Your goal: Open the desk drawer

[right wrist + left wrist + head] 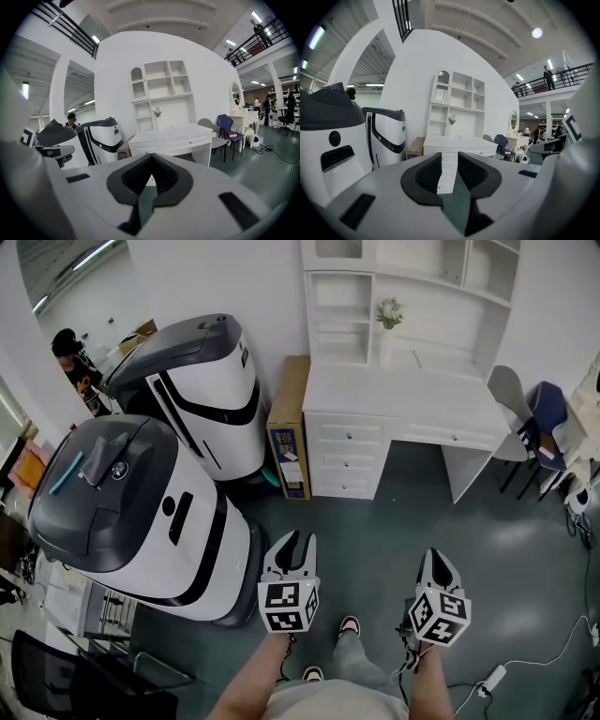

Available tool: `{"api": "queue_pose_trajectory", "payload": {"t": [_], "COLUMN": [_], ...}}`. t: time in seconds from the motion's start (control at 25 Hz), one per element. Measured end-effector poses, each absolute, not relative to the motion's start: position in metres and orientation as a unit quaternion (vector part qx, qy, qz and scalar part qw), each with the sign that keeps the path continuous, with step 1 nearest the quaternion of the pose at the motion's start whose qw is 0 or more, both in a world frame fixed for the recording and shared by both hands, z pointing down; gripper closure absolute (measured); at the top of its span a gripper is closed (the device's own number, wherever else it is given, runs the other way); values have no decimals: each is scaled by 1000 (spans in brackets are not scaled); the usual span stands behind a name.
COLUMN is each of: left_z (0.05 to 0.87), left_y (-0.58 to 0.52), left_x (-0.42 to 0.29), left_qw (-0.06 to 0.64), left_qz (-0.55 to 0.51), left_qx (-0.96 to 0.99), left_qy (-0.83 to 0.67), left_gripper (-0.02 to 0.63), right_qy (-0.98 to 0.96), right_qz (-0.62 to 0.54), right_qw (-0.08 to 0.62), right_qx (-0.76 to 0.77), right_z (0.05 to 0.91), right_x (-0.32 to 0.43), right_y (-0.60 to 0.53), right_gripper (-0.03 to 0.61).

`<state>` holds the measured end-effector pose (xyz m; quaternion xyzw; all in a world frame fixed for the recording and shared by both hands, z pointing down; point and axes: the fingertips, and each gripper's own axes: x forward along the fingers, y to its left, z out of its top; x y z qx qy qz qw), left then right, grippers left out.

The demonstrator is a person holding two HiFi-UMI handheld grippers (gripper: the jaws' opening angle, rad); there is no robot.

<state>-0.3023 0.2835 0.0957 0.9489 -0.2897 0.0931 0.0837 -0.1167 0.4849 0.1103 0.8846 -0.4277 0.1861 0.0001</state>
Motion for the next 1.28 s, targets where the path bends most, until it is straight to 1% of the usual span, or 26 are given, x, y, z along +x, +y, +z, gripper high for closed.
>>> {"api": "queue_pose_trajectory", "payload": {"t": [0.32,0.56,0.72,1.0,1.28], "left_z": [79,77,80,89,94], "left_y": [248,231,220,193,133], "left_x": [-221,-189,-177,-156,-116], "left_qw": [68,58,50,61,73], "left_qz": [92,104,115,115,101], "left_qx": [945,939,936,934,936], "left_qy": [-306,-322,-328,-332,-329], "left_gripper": [497,497,497,497,497], "right_qy": [-455,-467,-466,-472,-469], "right_qz": [184,197,212,223,212], "right_qw": [-4,-9,-22,-12,-2], "right_qx": [871,862,859,853,857], "right_z": [100,111,123,136,131], "right_x": [-28,18,37,51,89], "right_y": [433,412,402,377,330], "right_gripper": [572,572,572,572,572]}}
